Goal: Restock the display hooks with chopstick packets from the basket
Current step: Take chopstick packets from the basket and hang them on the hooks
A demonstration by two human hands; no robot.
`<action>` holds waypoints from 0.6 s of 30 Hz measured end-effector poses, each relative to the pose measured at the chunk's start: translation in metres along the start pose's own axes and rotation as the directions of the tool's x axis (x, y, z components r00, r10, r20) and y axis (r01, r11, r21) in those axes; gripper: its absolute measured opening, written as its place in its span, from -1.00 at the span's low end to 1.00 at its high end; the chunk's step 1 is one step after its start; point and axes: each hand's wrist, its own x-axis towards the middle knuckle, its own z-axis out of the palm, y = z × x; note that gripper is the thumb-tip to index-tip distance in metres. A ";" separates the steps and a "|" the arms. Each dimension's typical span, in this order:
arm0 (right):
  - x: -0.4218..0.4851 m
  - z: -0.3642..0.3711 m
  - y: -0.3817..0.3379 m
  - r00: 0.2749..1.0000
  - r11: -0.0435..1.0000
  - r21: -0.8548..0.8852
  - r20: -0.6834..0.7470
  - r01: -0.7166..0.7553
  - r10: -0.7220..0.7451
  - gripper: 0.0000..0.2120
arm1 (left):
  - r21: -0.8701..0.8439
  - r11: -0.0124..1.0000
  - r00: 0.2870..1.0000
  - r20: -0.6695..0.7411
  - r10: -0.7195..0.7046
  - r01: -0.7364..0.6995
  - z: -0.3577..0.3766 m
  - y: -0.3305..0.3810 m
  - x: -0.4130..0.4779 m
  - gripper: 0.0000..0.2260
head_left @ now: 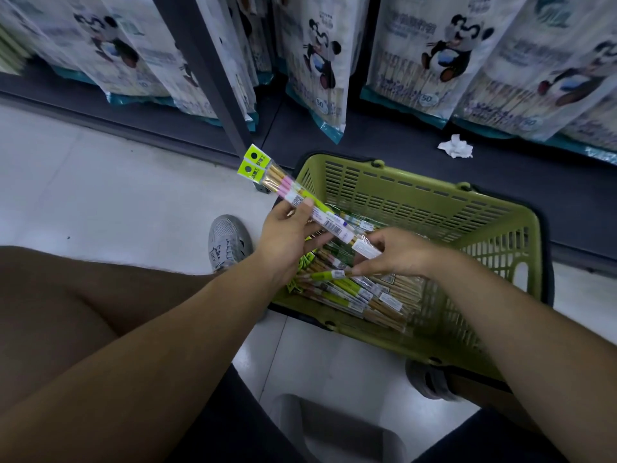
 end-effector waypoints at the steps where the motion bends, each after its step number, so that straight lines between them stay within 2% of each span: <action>1: -0.001 -0.001 0.003 1.000 1.000 -0.004 -0.004 0.006 -0.006 -0.78 | -0.013 1.000 1.000 -0.030 0.010 -0.011 0.001 0.001 0.001 -0.87; 4: -0.005 0.000 0.019 0.998 0.997 -0.079 -0.057 -0.019 0.014 -0.82 | -0.020 0.998 0.988 -0.144 0.048 -0.051 -0.001 0.007 0.007 -0.87; 7: -0.007 0.005 0.037 0.995 0.996 -0.040 -0.063 -0.078 0.075 -0.82 | 0.031 0.998 0.975 -0.214 0.067 -0.061 -0.011 0.011 0.014 -0.87; 9: -0.002 0.015 0.046 0.992 0.993 -0.068 -0.090 -0.097 0.091 -0.83 | 0.112 0.992 0.974 -0.212 0.079 -0.056 -0.017 0.011 0.016 -0.87; 11: 0.007 0.031 0.051 0.989 0.980 -0.179 -0.132 -0.086 0.063 -0.85 | 0.264 0.960 0.975 -0.170 0.146 -0.098 -0.022 0.011 0.016 -0.88; 15: 0.027 0.068 0.058 0.986 0.928 -0.356 -0.159 -0.110 0.055 -0.46 | 0.603 0.778 0.967 -0.039 0.252 -0.179 -0.038 0.018 0.017 -0.86; 18: 0.035 0.088 0.066 0.985 0.889 -0.439 -0.160 -0.130 0.065 -0.32 | 0.632 0.758 0.970 -0.043 0.238 -0.159 -0.050 0.024 0.018 -0.88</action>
